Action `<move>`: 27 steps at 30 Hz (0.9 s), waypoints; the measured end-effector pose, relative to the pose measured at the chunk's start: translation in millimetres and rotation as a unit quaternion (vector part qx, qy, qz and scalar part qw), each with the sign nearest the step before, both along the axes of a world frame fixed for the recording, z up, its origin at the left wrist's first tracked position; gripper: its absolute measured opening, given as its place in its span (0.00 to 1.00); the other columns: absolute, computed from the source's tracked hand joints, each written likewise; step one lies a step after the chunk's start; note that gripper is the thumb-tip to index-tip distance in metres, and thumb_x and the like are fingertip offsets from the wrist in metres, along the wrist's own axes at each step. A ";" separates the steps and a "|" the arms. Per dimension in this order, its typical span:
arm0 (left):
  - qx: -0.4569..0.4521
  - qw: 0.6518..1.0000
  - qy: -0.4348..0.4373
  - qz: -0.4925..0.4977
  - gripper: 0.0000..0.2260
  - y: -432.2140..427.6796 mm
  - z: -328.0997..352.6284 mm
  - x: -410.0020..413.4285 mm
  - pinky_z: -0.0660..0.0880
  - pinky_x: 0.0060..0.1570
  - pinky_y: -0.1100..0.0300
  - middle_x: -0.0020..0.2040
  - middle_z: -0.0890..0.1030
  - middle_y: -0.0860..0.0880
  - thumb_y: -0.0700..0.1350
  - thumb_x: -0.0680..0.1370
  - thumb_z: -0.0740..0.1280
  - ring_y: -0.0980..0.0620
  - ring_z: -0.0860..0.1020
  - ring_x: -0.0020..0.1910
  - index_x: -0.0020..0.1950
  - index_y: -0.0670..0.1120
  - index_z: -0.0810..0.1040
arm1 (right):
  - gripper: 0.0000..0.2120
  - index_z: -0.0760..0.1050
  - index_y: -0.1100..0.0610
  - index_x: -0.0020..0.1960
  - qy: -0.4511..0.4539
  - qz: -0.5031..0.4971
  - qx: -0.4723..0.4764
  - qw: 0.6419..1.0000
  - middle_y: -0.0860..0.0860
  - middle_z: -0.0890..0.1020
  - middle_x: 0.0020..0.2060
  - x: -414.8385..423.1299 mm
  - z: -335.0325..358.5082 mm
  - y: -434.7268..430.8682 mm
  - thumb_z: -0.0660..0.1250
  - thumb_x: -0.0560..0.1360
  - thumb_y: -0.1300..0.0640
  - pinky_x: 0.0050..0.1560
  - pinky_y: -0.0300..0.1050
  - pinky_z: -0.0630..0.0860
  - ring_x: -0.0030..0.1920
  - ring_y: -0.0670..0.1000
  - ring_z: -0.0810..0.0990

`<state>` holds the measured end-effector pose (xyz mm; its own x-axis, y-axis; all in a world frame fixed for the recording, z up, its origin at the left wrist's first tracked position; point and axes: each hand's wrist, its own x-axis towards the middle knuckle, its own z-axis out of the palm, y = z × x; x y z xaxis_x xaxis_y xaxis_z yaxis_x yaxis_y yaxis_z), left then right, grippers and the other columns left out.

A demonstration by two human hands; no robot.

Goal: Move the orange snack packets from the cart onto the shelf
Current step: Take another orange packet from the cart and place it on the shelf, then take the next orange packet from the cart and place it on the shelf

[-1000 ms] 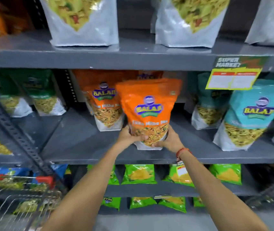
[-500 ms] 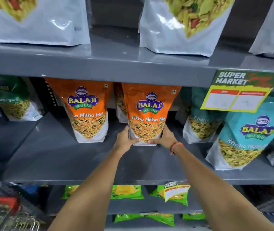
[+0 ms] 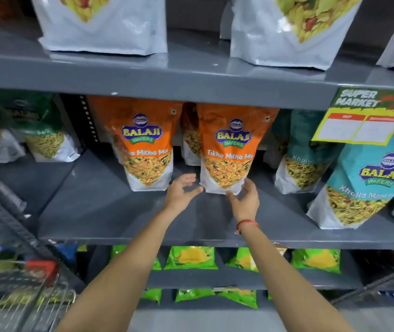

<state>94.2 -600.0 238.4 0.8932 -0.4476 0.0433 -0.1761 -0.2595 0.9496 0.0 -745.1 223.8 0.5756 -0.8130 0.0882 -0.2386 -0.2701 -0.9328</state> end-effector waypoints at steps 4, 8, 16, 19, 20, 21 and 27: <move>-0.042 0.999 0.002 0.020 0.15 84.2 4.7 -23.4 0.74 0.53 0.68 0.54 0.82 0.41 0.38 0.70 0.73 0.51 0.80 0.50 0.56 0.39 0.78 | 0.15 0.75 0.64 0.56 -0.031 0.052 0.020 0.998 0.61 0.80 0.54 -2.5 -7.3 93.6 0.70 0.70 0.65 0.59 0.50 0.74 0.54 0.59 0.79; -0.059 0.995 -0.014 0.078 0.13 195.6 -2.0 -36.5 0.74 0.48 0.75 0.49 0.81 0.45 0.34 0.69 0.72 0.68 0.79 0.40 0.53 0.40 0.79 | 0.12 0.77 0.64 0.52 -0.033 0.204 -0.016 0.978 0.60 0.82 0.49 11.3 -9.1 201.1 0.71 0.69 0.66 0.49 0.36 0.72 0.45 0.52 0.80; -0.030 0.948 0.082 0.307 0.10 431.7 -54.4 -72.1 0.76 0.49 0.58 0.46 0.83 0.41 0.35 0.73 0.69 0.49 0.79 0.45 0.54 0.36 0.77 | 0.11 0.79 0.63 0.50 0.041 0.479 -0.094 0.872 0.62 0.82 0.47 23.8 -27.7 397.7 0.71 0.68 0.65 0.52 0.41 0.73 0.47 0.57 0.82; 0.064 0.915 0.114 0.381 0.10 505.3 -89.0 -105.9 0.72 0.42 0.67 0.45 0.81 0.40 0.37 0.72 0.70 0.50 0.77 0.45 0.53 0.36 0.78 | 0.11 0.78 0.66 0.51 0.088 0.566 -0.107 0.812 0.63 0.81 0.48 21.7 -48.9 454.8 0.70 0.69 0.66 0.54 0.44 0.74 0.49 0.60 0.80; 0.092 0.901 0.137 0.401 0.10 529.9 -103.0 -121.3 0.71 0.37 0.70 0.45 0.80 0.41 0.37 0.72 0.71 0.51 0.76 0.45 0.53 0.36 0.78 | 0.11 0.78 0.65 0.51 0.114 0.595 -0.114 0.787 0.62 0.81 0.49 20.0 -57.9 475.6 0.70 0.69 0.65 0.54 0.44 0.74 0.50 0.59 0.80; 0.101 0.890 0.165 0.413 0.11 549.1 -116.3 -134.4 0.70 0.34 0.72 0.45 0.80 0.41 0.38 0.72 0.70 0.51 0.76 0.45 0.53 0.36 0.78 | 0.12 0.78 0.63 0.52 0.143 0.620 -0.123 0.762 0.61 0.81 0.51 19.3 -66.3 491.8 0.70 0.70 0.63 0.54 0.43 0.74 0.52 0.58 0.80; 0.169 0.826 0.314 0.436 0.17 608.5 -203.7 -207.1 0.73 0.55 0.52 0.55 0.81 0.35 0.41 0.71 0.72 0.39 0.79 0.54 0.56 0.34 0.77 | 0.19 0.74 0.60 0.59 0.287 0.715 -0.211 0.601 0.59 0.78 0.59 20.3 -132.9 562.3 0.71 0.70 0.58 0.62 0.54 0.73 0.62 0.58 0.74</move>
